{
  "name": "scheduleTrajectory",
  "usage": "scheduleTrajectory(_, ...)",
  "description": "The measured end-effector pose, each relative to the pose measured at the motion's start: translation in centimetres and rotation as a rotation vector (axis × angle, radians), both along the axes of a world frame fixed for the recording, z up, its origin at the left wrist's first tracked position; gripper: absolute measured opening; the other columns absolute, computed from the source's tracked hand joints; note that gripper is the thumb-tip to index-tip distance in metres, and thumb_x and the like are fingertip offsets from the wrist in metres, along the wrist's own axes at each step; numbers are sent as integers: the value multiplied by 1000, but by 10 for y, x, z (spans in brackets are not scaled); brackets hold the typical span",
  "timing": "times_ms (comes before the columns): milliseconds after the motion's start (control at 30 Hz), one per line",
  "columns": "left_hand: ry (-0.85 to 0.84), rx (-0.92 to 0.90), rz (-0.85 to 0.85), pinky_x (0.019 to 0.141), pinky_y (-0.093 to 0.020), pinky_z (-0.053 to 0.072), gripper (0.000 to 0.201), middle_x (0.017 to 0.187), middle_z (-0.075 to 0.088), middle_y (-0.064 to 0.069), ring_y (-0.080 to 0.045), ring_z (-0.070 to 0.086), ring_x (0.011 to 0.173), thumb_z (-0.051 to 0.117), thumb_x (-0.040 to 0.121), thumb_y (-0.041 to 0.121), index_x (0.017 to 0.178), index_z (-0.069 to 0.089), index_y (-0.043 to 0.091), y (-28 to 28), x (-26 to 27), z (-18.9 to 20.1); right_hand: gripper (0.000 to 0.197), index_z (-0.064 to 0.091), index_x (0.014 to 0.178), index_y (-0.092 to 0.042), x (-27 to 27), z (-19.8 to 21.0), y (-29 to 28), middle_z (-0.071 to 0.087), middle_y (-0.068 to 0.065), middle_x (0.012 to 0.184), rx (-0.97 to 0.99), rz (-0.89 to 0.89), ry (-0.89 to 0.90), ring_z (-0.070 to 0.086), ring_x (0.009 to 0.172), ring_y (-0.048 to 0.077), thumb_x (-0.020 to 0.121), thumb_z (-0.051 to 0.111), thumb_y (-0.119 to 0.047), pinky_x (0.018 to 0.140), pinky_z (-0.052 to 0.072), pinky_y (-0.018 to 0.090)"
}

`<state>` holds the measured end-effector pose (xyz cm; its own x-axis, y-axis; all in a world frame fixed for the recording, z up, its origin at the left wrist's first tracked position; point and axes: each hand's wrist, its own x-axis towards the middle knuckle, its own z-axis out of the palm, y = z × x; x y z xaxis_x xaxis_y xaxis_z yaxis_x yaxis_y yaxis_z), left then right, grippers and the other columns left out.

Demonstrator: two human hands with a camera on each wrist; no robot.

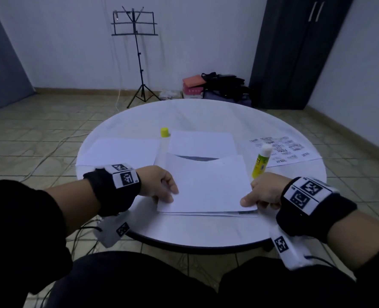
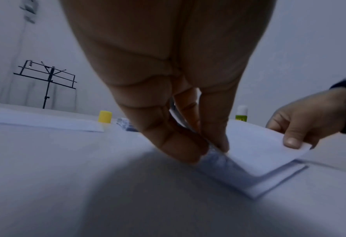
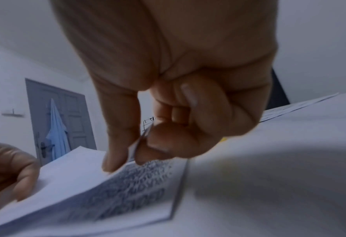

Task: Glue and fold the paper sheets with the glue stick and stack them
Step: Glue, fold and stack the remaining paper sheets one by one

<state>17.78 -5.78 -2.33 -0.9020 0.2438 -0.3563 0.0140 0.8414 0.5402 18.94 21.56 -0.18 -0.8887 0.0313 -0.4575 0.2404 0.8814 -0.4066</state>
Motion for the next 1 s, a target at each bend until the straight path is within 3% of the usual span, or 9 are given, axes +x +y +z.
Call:
scheduleTrajectory(100, -5, -38, -12, 49, -5, 39, 21, 64, 58, 14, 9, 51, 42, 79, 76, 17, 76, 62, 30, 2, -4, -6, 39, 46, 62, -10, 0, -3, -3, 54, 4, 58, 69, 15, -4, 41, 45, 16, 74, 81, -25, 45, 31, 23)
scheduleTrajectory(200, -34, -53, -30, 49, -5, 38, 20, 57, 59, 17, 2, 55, 49, 79, 76, 18, 75, 63, 29, 1, -7, -7, 40, 44, 61, -10, -1, -6, -5, 55, 4, 58, 116, 70, -5, 43, 46, 15, 76, 79, -24, 44, 31, 22)
scheduleTrajectory(300, -49, -61, -40, 51, -5, 40, 18, 64, 60, 14, -6, 56, 58, 79, 77, 21, 76, 63, 29, -1, -7, -8, 41, 42, 61, -11, -2, -8, -4, 55, 2, 56, 118, 101, 1, 44, 46, 13, 76, 78, -24, 44, 31, 22)
scheduleTrajectory(600, -38, -85, -52, 50, -3, 36, 18, 63, 59, 18, 1, 54, 58, 79, 76, 25, 78, 63, 32, -1, -7, -8, 36, 45, 65, -11, -6, -16, 1, 58, 3, 53, 60, 86, -10, 46, 46, 16, 76, 79, -21, 44, 32, 22)
scheduleTrajectory(767, -47, -96, -58, 59, -12, 39, 19, 66, 62, 16, -3, 56, 62, 80, 75, 25, 79, 62, 31, 0, -6, -8, 34, 47, 66, -10, -7, -17, 1, 58, 4, 54, 57, 94, -10, 47, 47, 17, 76, 78, -20, 43, 31, 22)
scheduleTrajectory(900, -42, -95, -61, 50, -5, 37, 19, 48, 58, 21, -3, 55, 56, 79, 76, 21, 78, 62, 30, 1, -6, -8, 35, 45, 66, -12, -6, -15, -1, 57, 3, 54, 75, 102, -8, 45, 45, 15, 76, 78, -20, 42, 31, 21)
scheduleTrajectory(1000, -48, -93, -62, 46, -4, 35, 19, 45, 57, 23, -4, 55, 55, 79, 76, 20, 79, 62, 29, 1, -6, -8, 38, 42, 65, -13, -5, -13, -1, 57, 2, 55, 102, 120, -14, 45, 43, 12, 77, 77, -22, 42, 31, 19)
